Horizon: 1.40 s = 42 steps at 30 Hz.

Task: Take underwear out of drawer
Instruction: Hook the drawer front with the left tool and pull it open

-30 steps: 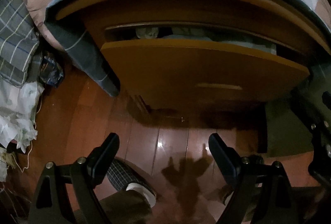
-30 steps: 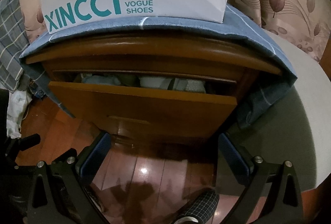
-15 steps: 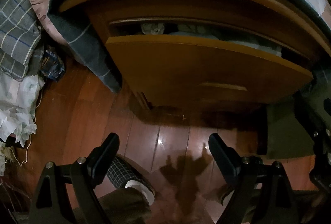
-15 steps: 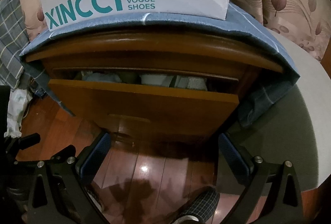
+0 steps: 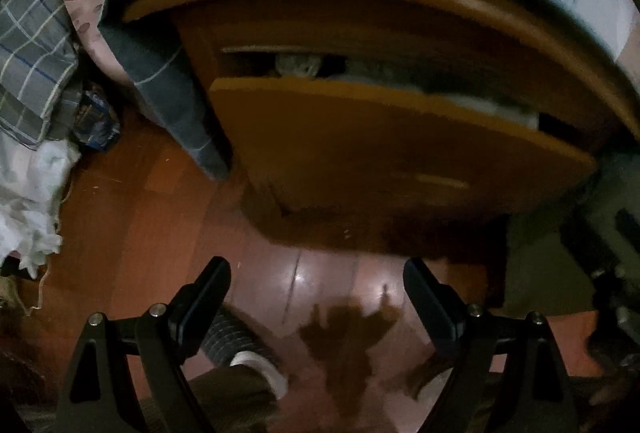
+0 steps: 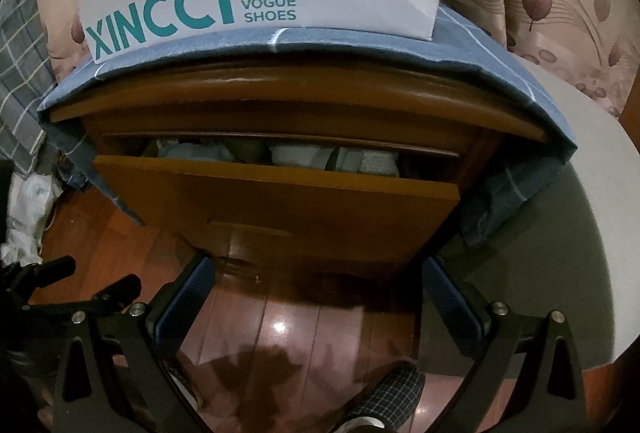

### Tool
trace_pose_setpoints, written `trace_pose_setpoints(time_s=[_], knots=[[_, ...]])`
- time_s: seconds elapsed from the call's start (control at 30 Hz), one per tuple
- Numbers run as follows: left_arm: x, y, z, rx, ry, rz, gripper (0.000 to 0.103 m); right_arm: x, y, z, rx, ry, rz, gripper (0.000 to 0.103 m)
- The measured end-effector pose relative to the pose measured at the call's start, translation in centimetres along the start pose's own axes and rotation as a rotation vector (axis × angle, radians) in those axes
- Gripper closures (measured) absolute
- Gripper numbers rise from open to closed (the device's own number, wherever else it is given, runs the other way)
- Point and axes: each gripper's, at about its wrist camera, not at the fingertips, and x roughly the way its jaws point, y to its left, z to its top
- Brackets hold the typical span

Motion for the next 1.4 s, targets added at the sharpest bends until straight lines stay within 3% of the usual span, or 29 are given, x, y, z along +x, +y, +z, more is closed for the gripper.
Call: trace_pose_setpoints(time_s=[0.2, 0.37, 0.5, 0.8, 0.93, 1.17, 1.27, 1.4], knots=[[-1.6, 0.4, 1.2, -0.086, -0.078, -0.039, 0.013, -0.4, -0.8, 0.2, 0.022, -0.012, 0.009, 0.000], [-0.1, 1.6, 2.9, -0.275, -0.026, -0.136, 0.013, -0.2, -2.1, 0.3, 0.073, 0.004, 0.026, 0.000], [0.7, 2.8, 3.8, -0.409, -0.048, -0.219, 0.013, 0.0, -3.0, 0.2, 0.118, 0.021, 0.044, 0.000], [3.4, 3.7, 5.4, -0.612, -0.035, -0.399, 0.013, 0.3, -3.1, 0.2, 0.122, 0.034, 0.061, 0.000], [4.8, 4.1, 5.6, -0.731, -0.027, -0.429, 0.013, 0.4, -3.2, 0.1, 0.125, 0.041, 0.063, 0.000], [6.5, 4.5, 5.1, -0.803, -0.025, -0.542, 0.010, 0.5, -3.2, 0.1, 0.133, 0.052, 0.076, 0.000], [7.2, 4.5, 4.5, -0.840, -0.025, -0.548, 0.002, 0.6, -3.2, 0.1, 0.138, 0.057, 0.083, 0.000], [8.1, 4.5, 4.1, -0.897, -0.006, -0.577, 0.000, 0.6, -3.3, 0.0, 0.142, 0.062, 0.084, 0.000]])
